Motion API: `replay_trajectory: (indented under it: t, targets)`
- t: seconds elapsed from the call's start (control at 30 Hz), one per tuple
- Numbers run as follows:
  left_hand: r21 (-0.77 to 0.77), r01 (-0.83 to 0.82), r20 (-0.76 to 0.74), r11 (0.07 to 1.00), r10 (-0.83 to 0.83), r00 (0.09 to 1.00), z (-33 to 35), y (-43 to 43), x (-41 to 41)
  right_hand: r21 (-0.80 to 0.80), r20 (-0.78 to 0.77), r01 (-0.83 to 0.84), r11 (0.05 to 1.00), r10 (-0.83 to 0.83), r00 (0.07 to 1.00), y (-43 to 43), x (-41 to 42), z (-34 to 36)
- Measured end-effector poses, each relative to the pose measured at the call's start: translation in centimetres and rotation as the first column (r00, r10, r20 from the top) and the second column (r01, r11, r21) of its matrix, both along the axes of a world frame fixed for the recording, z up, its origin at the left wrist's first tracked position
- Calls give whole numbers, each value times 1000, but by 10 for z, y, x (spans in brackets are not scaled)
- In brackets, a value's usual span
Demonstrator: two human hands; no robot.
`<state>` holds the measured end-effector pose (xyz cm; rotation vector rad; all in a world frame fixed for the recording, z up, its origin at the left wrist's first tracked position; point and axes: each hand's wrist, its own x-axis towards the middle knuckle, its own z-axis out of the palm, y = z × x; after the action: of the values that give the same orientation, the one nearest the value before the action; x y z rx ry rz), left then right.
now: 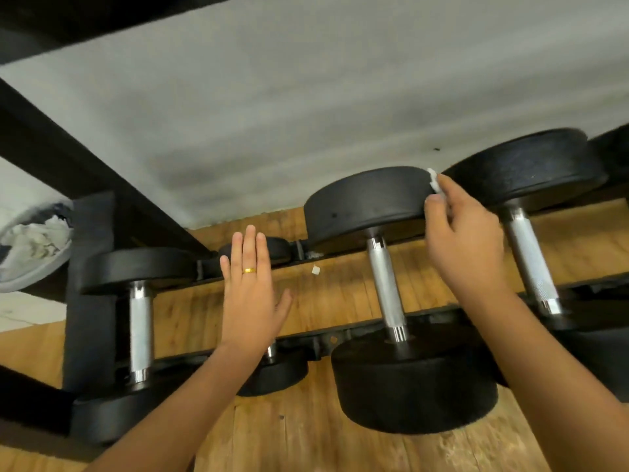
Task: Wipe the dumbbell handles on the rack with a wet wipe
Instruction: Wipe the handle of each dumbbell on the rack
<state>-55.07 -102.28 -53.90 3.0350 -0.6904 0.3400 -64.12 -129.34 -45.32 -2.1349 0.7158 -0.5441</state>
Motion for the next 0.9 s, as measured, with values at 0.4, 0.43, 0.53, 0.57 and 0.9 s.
replay_trajectory:
  t: [0.4, 0.43, 0.53, 0.57, 0.9]
  targets:
    - [-23, 56, 213, 998, -49, 976, -30, -4, 15, -72, 175, -188, 980, 198, 965, -7, -7, -29]
    - [-6, 55, 215, 998, -52, 975, -29, -3, 13, -60, 213, -185, 981, 193, 958, -3, -4, -30]
    - [9, 86, 221, 996, -86, 971, -17, 1, 12, -28, 227, -187, 982, 189, 956, 1, 1, -25]
    - [7, 101, 235, 995, -100, 967, -11, 3, 13, 8, 211, -178, 984, 172, 962, 0, 2, -21]
    - [-22, 170, 248, 985, -159, 956, -23, 12, 19, 164, 209, -192, 968, 156, 965, -7, 23, 0]
